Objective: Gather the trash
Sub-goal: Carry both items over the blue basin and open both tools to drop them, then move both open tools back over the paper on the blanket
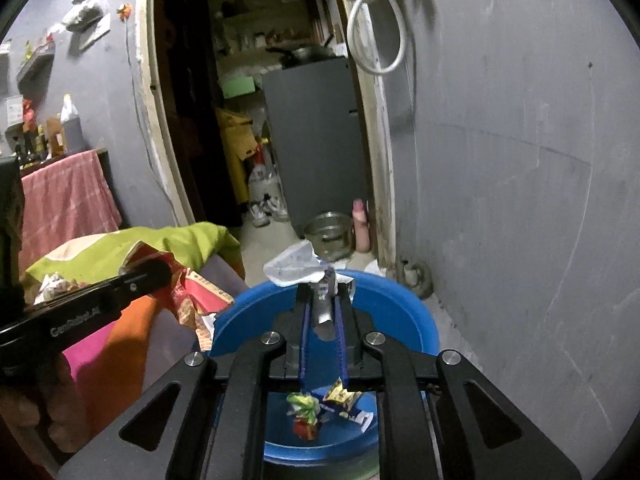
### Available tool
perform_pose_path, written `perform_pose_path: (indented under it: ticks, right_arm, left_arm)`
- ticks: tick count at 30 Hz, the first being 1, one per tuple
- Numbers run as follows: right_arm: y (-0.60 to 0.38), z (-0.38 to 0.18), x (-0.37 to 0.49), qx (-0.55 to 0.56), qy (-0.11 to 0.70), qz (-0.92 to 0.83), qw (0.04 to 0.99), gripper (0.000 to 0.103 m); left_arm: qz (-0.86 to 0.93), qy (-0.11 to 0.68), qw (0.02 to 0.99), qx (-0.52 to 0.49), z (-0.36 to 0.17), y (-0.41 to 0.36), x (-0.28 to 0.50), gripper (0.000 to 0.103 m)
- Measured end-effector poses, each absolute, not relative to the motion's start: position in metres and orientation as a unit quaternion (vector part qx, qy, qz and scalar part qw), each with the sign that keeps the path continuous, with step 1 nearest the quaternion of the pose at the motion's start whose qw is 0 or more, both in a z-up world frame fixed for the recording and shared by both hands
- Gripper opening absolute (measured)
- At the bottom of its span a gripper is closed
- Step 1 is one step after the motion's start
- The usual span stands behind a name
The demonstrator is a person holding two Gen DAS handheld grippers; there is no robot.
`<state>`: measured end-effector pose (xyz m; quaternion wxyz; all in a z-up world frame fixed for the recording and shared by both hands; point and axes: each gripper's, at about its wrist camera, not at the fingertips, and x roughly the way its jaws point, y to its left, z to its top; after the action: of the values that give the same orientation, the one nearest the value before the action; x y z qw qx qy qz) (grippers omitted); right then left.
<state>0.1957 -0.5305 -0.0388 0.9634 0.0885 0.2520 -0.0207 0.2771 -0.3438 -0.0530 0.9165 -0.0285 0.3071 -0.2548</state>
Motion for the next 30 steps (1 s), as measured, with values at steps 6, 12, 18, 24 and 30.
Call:
perform_pose_path:
  ticks: [6, 12, 18, 24, 30]
  right_arm:
    - [-0.531, -0.040, 0.202, 0.099, 0.266, -0.015, 0.959, 0.011]
    - [-0.524, -0.025, 0.197, 0.096, 0.251, -0.016, 0.963, 0.026]
    - [-0.507, 0.011, 0.183, 0.079, 0.209, -0.015, 0.975, 0.028]
    - [-0.472, 0.058, 0.165, 0.060, 0.135, -0.002, 0.989, 0.055]
    - [-0.427, 0.096, 0.153, 0.060, 0.073, 0.023, 0.995, 0.073]
  left_arm:
    - [-0.257, 0.319, 0.911, -0.040, -0.049, -0.335, 0.280, 0.017]
    - [-0.263, 0.312, 0.911, -0.059, -0.036, -0.320, 0.278, 0.023]
    - [-0.265, 0.277, 0.919, -0.088, -0.002, -0.291, 0.265, 0.039]
    - [-0.249, 0.217, 0.938, -0.105, 0.043, -0.238, 0.249, 0.060]
    - [-0.218, 0.163, 0.956, -0.111, 0.079, -0.175, 0.228, 0.086]
